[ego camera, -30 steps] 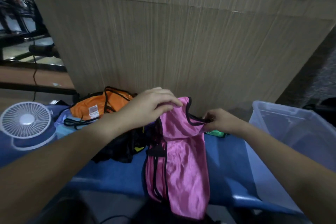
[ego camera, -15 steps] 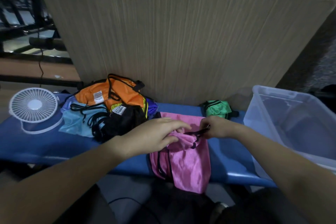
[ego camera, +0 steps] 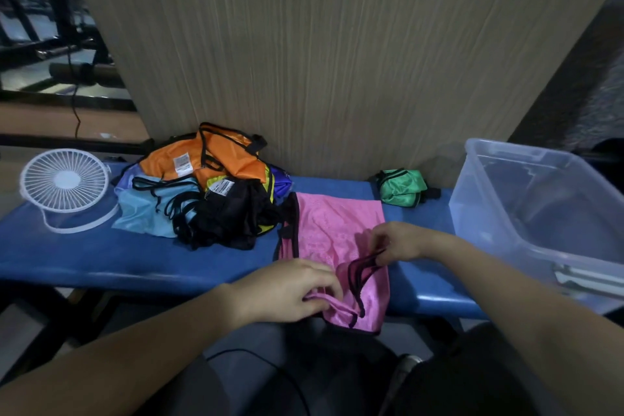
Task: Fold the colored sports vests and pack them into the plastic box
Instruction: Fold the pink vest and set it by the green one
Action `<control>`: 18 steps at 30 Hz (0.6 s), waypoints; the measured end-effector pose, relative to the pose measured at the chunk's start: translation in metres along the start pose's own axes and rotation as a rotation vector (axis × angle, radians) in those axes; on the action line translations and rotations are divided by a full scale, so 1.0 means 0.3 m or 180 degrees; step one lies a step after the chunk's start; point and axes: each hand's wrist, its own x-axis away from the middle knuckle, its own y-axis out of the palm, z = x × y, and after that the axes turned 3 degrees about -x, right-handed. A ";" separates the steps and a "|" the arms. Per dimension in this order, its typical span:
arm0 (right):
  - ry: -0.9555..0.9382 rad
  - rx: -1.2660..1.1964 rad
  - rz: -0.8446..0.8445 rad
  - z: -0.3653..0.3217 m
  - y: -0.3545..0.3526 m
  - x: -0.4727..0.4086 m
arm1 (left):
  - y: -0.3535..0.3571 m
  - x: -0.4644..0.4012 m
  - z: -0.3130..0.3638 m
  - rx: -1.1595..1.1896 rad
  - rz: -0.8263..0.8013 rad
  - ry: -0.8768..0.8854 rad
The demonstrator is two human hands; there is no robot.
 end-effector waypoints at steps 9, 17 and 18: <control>-0.0092 -0.0183 0.0165 0.007 0.042 0.008 | 0.098 0.021 -0.023 -0.0174 -0.0360 -0.0072; 0.0021 -0.0296 0.0312 -0.002 0.025 0.003 | 0.090 0.005 -0.054 0.0008 -0.0304 -0.0224; 0.0019 -0.0293 0.0385 -0.005 0.019 -0.001 | 0.083 -0.001 -0.063 -0.0005 -0.0266 -0.0253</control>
